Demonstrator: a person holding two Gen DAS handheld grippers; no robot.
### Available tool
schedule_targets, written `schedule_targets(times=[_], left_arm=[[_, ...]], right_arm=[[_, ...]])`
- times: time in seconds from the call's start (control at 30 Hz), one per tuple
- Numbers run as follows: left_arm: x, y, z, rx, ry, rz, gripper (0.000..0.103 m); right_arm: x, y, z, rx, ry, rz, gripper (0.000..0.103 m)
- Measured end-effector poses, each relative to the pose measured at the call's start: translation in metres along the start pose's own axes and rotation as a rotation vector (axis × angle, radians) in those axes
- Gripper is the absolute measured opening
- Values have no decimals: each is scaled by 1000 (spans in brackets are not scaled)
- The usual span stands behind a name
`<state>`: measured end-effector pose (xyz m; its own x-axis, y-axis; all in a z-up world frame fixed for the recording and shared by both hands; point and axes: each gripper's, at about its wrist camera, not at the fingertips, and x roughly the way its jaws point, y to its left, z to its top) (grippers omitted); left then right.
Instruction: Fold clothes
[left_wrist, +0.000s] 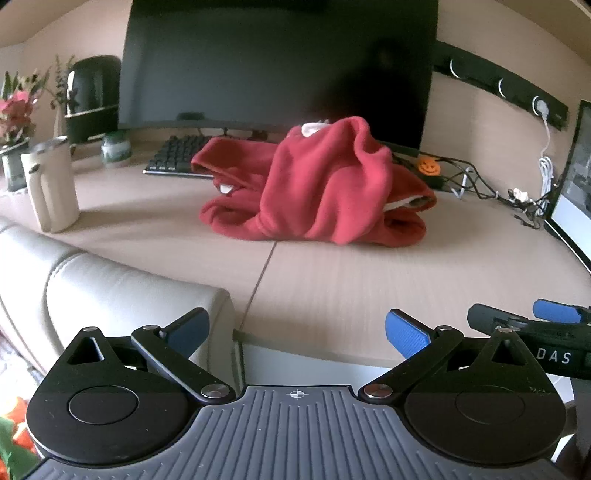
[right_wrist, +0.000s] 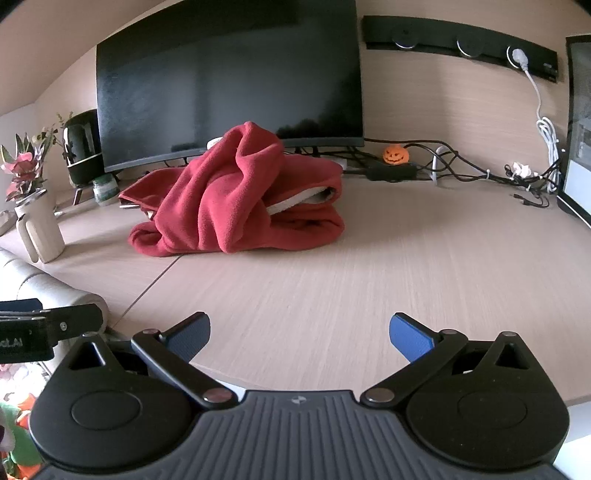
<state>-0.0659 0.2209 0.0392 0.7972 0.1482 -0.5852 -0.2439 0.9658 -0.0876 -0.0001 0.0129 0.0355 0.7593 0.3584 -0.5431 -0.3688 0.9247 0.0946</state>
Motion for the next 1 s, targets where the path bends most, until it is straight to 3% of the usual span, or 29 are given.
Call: schedule_targets(times=[0.43, 0.67, 1.0], left_arm=[[-6, 1, -6, 15, 33, -19, 103], [-9, 2, -9, 33, 19, 21, 103], [-5, 11, -4, 6, 36, 13, 103]], right_arm=[[-6, 5, -3, 8, -1, 11, 103], [-4, 11, -1, 0, 1, 17, 103], [4, 14, 2, -7, 10, 28, 103]])
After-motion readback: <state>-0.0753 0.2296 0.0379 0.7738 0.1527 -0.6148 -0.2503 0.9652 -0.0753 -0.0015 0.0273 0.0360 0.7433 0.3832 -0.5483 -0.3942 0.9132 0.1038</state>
